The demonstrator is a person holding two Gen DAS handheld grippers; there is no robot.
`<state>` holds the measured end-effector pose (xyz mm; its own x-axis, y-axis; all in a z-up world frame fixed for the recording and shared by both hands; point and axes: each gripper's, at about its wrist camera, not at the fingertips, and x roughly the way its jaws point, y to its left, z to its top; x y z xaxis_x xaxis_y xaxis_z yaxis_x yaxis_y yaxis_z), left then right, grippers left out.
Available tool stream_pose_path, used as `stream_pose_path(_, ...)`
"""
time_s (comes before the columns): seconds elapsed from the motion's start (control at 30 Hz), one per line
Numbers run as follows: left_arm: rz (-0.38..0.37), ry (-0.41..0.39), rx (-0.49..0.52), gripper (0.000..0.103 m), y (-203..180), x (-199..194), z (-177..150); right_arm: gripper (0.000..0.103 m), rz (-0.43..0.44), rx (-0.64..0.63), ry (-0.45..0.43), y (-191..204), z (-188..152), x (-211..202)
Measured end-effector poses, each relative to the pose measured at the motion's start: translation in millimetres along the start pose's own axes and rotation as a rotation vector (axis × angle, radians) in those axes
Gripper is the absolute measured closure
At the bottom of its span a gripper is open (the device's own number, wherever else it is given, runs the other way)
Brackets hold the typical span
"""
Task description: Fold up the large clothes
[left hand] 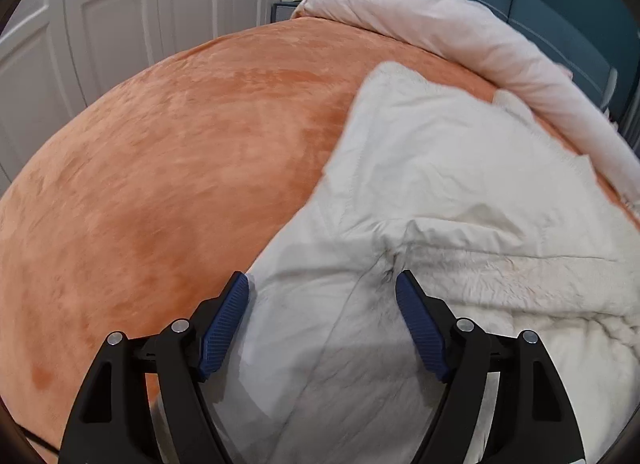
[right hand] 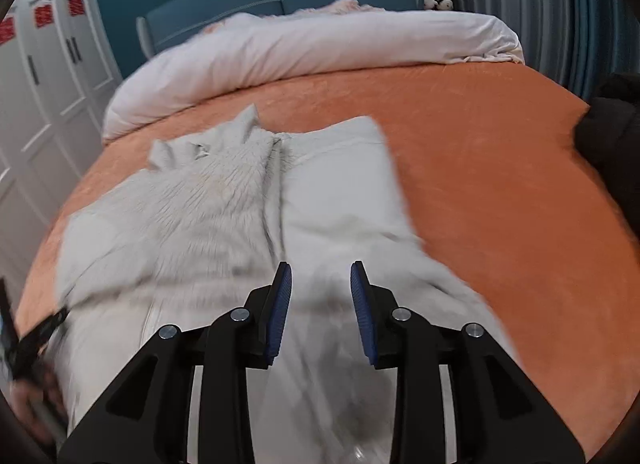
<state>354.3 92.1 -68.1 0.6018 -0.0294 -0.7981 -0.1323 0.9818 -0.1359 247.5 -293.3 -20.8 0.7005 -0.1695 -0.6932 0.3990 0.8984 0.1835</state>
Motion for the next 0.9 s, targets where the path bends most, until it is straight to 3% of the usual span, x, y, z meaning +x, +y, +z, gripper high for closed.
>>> stream_pose_path(0.07,-0.023,0.006,-0.034,0.028,15,-18,-7,0.068,0.0,-0.04,-0.001,-18,-18,-34)
stream_pose_path(0.2,-0.119,0.049,-0.098,0.024,55,-66,-34,0.046,-0.017,-0.076,0.039,-46,-63,-79)
stream_pose_path(0.3,-0.113,0.074,-0.098,0.021,79,-98,-61,0.034,-0.039,-0.068,0.12,-59,-97,-89)
stream_pose_path(0.4,-0.089,0.12,-0.102,0.017,101,-118,-90,0.031,-0.058,-0.029,0.192,-76,-126,-99)
stream_pose_path(0.47,-0.104,0.176,-0.131,0.018,113,-119,-108,0.031,-0.01,0.043,0.237,-86,-141,-100)
stream_pose_path(0.5,-0.122,0.176,-0.136,0.019,116,-121,-114,0.038,0.013,0.069,0.246,-90,-146,-101)
stream_pose_path(0.57,-0.119,0.163,-0.095,0.039,110,-129,-118,0.063,0.037,0.088,0.249,-91,-148,-102)
stream_pose_path(0.6,-0.178,0.177,-0.065,0.074,103,-132,-120,0.082,0.074,0.082,0.238,-86,-144,-107)
stream_pose_path(0.63,-0.185,0.179,-0.052,0.084,99,-136,-120,0.09,0.08,0.062,0.225,-81,-139,-113)
stream_pose_path(0.67,-0.183,0.167,-0.032,0.09,94,-143,-119,0.092,0.081,0.042,0.213,-76,-136,-118)
stream_pose_path(0.77,-0.201,0.127,0.055,0.097,85,-175,-121,0.093,0.086,-0.044,0.161,-62,-131,-150)
stream_pose_path(0.9,-0.184,0.142,0.122,0.098,99,-223,-152,0.093,0.087,-0.097,0.224,-68,-159,-186)
